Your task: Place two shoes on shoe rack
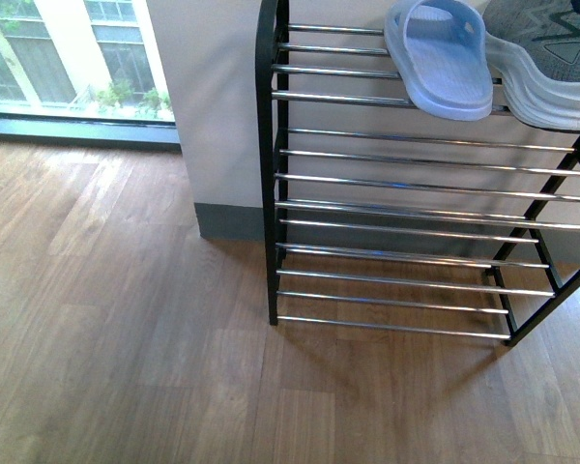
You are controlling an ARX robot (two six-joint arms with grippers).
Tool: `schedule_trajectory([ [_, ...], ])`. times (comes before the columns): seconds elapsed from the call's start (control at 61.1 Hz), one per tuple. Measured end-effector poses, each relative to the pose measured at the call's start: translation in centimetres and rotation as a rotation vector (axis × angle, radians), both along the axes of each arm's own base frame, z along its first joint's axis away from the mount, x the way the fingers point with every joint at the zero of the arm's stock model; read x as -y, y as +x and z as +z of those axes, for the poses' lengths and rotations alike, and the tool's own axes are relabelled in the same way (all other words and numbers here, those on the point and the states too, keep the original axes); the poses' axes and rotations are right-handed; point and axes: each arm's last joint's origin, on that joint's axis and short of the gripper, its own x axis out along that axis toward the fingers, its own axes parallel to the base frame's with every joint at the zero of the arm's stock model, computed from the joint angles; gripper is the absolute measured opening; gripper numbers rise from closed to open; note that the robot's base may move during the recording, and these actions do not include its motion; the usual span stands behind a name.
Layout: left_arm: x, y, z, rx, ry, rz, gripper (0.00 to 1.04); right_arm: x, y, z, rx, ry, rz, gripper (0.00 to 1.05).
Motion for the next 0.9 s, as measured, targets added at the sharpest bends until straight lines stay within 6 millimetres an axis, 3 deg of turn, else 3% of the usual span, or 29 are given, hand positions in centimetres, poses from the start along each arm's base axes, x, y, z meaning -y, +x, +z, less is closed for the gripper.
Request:
schedule_trajectory([
  [0.474,0.0,0.0,0.0,0.000,0.000,0.000,0.02,-3.3,-5.1,-1.6,-0.046,-0.076,0.016,0.01],
  [0.671,0.0,0.0,0.0,0.000,0.000,0.000,0.02,-4.5,-6.7,-3.0,-0.057,-0.081,-0.004,0.02],
  [0.9,0.0,0.0,0.0,0.000,0.000,-0.001,0.02,-5.0,-8.0,-2.2,-0.027,-0.083,0.017,0.02],
])
